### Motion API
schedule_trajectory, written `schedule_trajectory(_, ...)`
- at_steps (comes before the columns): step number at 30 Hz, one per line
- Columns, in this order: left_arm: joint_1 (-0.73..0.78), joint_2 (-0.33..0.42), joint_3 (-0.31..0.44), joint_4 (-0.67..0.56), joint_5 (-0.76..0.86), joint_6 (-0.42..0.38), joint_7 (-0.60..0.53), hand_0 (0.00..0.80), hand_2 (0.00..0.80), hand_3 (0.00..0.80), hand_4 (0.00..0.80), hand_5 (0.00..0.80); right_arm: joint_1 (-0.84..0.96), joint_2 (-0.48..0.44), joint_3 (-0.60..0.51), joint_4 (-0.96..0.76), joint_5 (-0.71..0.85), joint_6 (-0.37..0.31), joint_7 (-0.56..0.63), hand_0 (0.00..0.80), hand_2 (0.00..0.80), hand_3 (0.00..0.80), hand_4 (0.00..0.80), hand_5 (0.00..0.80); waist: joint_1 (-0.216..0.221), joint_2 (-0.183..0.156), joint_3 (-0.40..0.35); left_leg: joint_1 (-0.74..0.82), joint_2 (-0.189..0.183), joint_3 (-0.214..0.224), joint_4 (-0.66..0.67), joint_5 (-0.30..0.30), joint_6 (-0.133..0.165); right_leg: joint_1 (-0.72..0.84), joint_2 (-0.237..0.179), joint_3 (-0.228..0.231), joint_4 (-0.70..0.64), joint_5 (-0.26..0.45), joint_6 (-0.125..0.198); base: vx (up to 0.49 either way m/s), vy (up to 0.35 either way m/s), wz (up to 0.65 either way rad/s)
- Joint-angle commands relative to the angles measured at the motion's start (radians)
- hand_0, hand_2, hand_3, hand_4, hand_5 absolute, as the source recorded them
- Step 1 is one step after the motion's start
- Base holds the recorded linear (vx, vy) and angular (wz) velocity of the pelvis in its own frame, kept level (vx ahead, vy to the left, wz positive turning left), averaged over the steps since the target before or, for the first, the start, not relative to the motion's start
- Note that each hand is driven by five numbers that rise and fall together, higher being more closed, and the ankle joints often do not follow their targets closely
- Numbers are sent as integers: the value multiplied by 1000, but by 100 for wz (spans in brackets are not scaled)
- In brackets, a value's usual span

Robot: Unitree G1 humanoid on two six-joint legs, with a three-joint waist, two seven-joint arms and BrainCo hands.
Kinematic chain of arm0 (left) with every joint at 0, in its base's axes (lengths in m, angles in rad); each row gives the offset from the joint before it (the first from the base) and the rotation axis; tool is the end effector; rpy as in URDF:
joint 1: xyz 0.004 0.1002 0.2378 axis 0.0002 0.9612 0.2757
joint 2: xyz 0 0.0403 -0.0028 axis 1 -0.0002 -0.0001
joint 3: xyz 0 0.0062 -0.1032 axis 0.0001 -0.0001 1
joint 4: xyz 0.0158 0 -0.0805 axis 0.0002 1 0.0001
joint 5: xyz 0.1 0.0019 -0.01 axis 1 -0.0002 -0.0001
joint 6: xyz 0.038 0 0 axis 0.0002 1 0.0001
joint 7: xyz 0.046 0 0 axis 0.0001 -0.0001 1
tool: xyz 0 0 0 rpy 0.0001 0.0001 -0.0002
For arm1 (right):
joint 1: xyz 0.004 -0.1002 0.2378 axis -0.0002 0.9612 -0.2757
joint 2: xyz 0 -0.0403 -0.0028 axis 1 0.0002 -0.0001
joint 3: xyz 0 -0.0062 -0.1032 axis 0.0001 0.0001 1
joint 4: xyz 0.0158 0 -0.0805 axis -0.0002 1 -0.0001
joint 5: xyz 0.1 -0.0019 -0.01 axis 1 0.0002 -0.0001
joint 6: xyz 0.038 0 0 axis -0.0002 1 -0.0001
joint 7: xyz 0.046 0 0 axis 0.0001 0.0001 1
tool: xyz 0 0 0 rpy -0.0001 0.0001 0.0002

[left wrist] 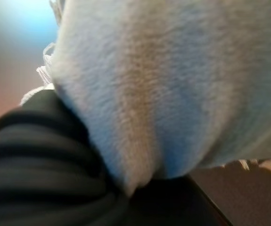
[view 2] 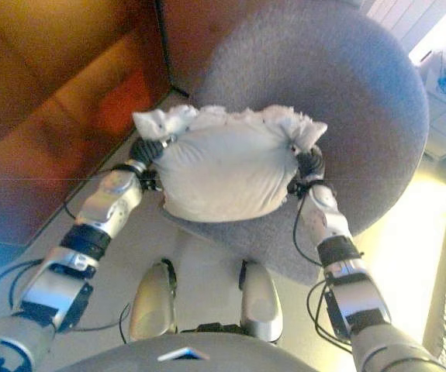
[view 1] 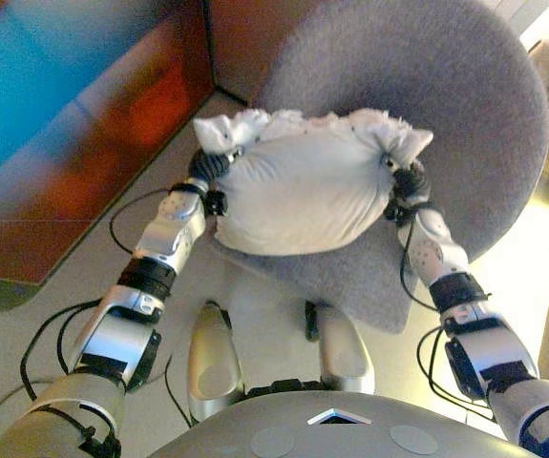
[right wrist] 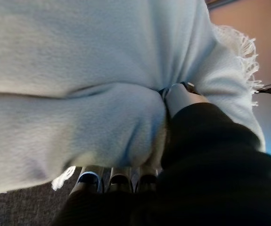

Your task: Pick up the cushion and take it to the sofa

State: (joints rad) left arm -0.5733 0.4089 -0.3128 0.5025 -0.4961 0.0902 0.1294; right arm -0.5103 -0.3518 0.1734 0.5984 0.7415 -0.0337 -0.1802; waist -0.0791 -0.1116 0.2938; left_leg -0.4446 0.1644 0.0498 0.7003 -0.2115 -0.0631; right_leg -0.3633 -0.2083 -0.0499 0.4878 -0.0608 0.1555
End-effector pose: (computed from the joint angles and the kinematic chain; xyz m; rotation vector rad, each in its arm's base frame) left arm 0.3037 0.1735 0.0867 0.0713 0.1157 -0.0740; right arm 0.2954 -0.1917 0.0652 0.2989 0.1301 -0.1341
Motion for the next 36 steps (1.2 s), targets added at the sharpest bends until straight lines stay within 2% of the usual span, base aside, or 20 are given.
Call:
schedule_trajectory(1, -49, -60, -39, -16, -53, -81, 22, 800, 800, 800, 800, 800, -65, -36, -15, -22, 37, -40, 55, 800, 800, 800, 800, 800, 24, 16, -47, 158, 75, -21, -35, -83, -14, -50, -66, 74, 119, 30, 78, 151, -62, -7)
schedule_trajectory(6, -56, -82, -54, -8, -19, -28, 17, 800, 800, 800, 800, 800, -106, -40, -39, 47, 123, -30, 42, 800, 800, 800, 800, 800, 39, 7, -44, 172, 98, -42, -49, -66, -43, -20, -69, 57, 105, 26, 94, 106, -99, 1)
schedule_trajectory(11, -104, -78, -85, -19, -42, -20, 34, 800, 800, 800, 800, 800, -175, -78, -57, 55, 133, -38, 10, 800, 800, 800, 800, 800, 48, -2, -21, 138, 109, -72, -70, -38, -71, -25, -64, 43, 73, 28, 101, -63, -101, 16)
schedule_trajectory(16, -109, -98, -101, -49, -72, 1, 71, 800, 800, 800, 800, 800, -225, -136, -64, 78, 138, -1, 17, 800, 800, 800, 800, 800, 55, -18, -24, 140, 123, -83, -94, -15, -90, 7, -55, 27, 23, 35, 101, 38, -85, 0)
schedule_trajectory(20, -124, -131, -133, -98, -82, 25, 92, 800, 800, 800, 800, 800, -287, -184, -61, 110, 154, -20, -4, 800, 800, 800, 800, 800, 62, -38, -29, 124, 139, -90, -106, 1, -106, 30, -38, 11, -19, 40, 94, 17, -94, 2)
schedule_trajectory(22, -135, -144, -156, -121, -91, 31, 100, 800, 800, 800, 800, 800, -318, -209, -58, 107, 131, -10, -23, 800, 800, 800, 800, 800, 63, -44, -30, 114, 143, -95, -104, 5, -112, 39, -35, 5, -29, 39, 91, 11, -52, -8)
schedule_trajectory(24, -143, -161, -171, -130, -150, 23, 114, 800, 800, 800, 800, 800, -346, -239, -38, 121, 84, 21, -13, 800, 800, 800, 800, 800, 65, -51, -33, 107, 149, -100, -102, 10, -118, 47, -34, 1, -37, 38, 90, 51, -43, -8)
schedule_trajectory(28, -127, -218, -154, -161, -406, -40, 140, 800, 800, 800, 800, 800, -379, -270, 22, 180, 41, 44, 34, 800, 800, 800, 800, 800, 74, -67, -42, 103, 156, -110, -109, 19, -128, 69, -25, -5, -61, 35, 85, 87, -61, -3)
schedule_trajectory(31, -139, -236, -172, -173, -372, -47, 156, 800, 800, 800, 800, 800, -435, -264, 53, 235, 24, 59, 22, 800, 800, 800, 800, 800, 89, -76, -22, 47, 151, -138, -82, 21, -138, 53, -18, -8, -60, 35, 75, -61, -93, -4)
schedule_trajectory(36, -166, -235, -206, -133, -356, -69, 150, 800, 800, 800, 800, 800, -548, -273, 88, 373, 29, 69, -15, 800, 800, 800, 800, 800, 108, -57, 11, -20, 138, -168, -62, 35, -150, 16, -19, -11, -43, 28, 63, -53, 4, 3)
